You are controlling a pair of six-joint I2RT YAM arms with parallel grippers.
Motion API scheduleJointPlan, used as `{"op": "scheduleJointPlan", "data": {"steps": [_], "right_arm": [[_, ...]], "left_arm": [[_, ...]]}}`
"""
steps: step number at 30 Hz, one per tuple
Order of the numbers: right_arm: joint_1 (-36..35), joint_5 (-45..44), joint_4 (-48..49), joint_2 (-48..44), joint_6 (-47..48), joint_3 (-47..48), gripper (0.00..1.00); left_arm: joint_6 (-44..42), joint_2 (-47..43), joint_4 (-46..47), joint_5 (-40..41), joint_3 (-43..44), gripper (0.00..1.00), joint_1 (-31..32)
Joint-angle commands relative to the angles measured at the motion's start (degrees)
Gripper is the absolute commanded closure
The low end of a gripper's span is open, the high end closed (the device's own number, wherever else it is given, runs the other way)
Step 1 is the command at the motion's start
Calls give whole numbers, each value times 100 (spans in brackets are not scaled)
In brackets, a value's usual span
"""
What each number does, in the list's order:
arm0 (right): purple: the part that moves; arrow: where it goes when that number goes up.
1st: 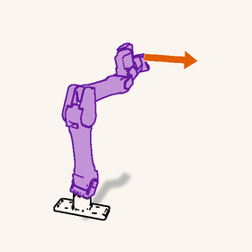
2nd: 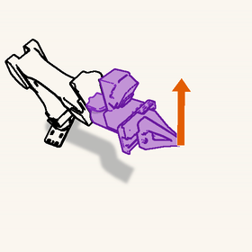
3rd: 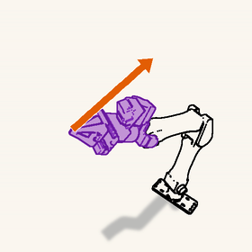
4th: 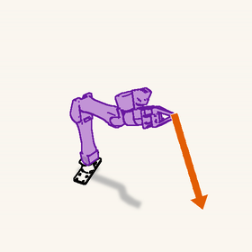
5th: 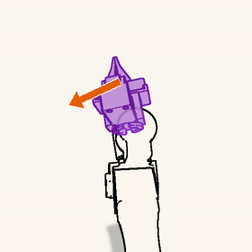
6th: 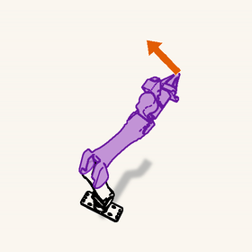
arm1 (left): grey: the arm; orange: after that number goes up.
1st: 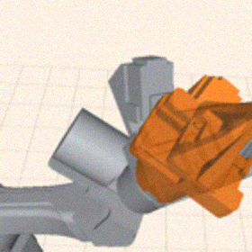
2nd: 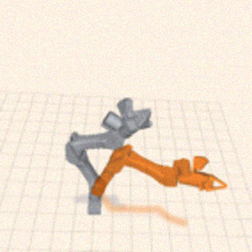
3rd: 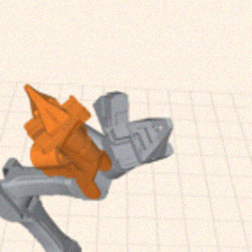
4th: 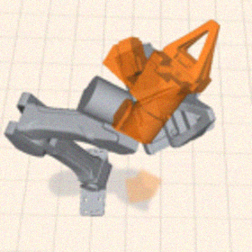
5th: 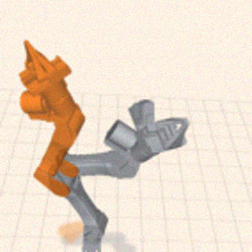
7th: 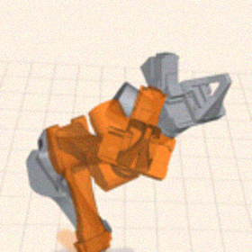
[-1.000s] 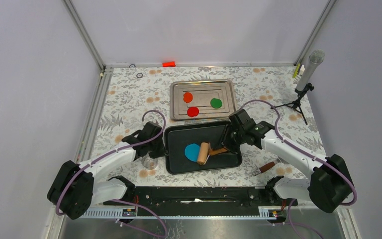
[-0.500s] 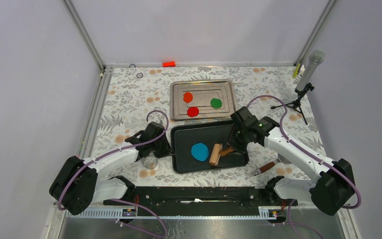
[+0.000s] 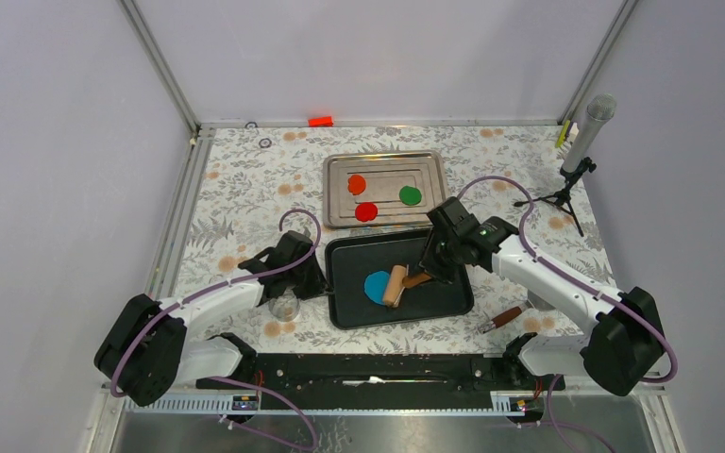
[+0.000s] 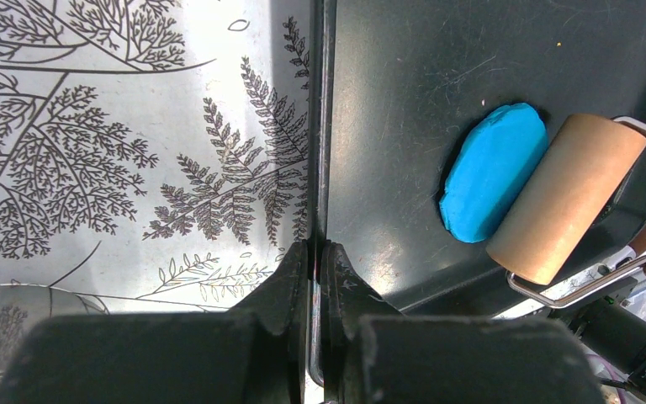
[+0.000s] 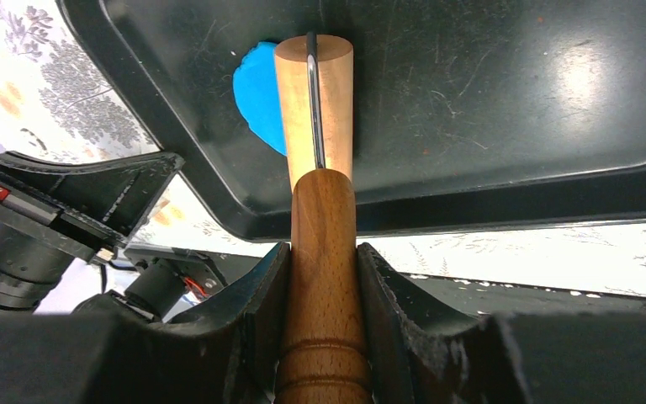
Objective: Roll out the dumpling wrappers from the dough
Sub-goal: Flatten out the dough on the work surface.
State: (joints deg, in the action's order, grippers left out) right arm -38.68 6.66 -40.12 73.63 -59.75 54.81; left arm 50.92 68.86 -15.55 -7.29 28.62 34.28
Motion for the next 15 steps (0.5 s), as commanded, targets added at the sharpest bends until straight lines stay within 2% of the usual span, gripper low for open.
{"op": "scheduleJointPlan", "data": {"steps": [1, 8, 15], "right_arm": [[-77, 46, 501, 93, -301, -248, 100], [-78, 170, 660, 123, -458, -1153, 100], [-64, 40, -9, -624, -561, -1535, 100]], "left_arm": [[68, 13, 345, -196, 135, 100, 43], [20, -57, 231, -185, 161, 100, 43], [41, -224, 164, -128, 74, 100, 43]]}}
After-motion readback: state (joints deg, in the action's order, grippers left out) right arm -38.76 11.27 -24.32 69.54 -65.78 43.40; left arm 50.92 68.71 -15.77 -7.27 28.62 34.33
